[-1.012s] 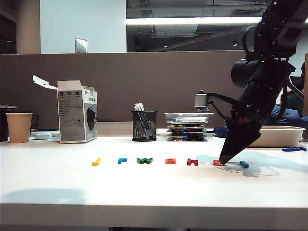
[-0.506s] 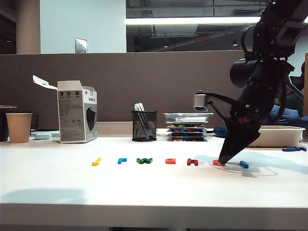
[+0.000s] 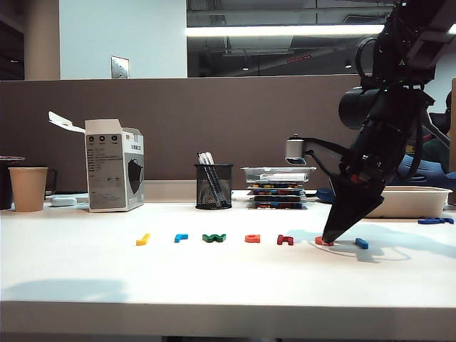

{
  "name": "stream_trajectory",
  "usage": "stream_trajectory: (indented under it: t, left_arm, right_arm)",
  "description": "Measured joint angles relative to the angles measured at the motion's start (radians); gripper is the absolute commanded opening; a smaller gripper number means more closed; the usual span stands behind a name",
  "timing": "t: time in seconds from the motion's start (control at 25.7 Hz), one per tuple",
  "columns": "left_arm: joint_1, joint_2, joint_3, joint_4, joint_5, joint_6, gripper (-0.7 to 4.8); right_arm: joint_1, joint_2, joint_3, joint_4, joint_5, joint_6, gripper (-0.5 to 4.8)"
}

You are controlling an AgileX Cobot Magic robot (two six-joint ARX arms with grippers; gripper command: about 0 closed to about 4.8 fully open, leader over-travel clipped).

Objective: Select the appropriate letters from the row of letter magnets placed on the table to arrange into the word "car".

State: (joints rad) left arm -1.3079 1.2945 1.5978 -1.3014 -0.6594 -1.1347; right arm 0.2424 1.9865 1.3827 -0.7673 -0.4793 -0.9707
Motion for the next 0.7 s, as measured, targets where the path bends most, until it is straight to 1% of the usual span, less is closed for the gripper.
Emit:
stream_trajectory:
  t: [0.58,0.7]
  left_arm:
    - [0.000,0.000,0.000,0.000,0.000,0.000,-0.05]
    - [0.000,0.000,0.000,0.000,0.000,0.000,-0.05]
  right_arm:
    - [0.002,0.006,0.003,0.012,-0.003,0.016,1.96]
    - [0.002,0.006,0.003,0.014,-0.003,0.022,1.51]
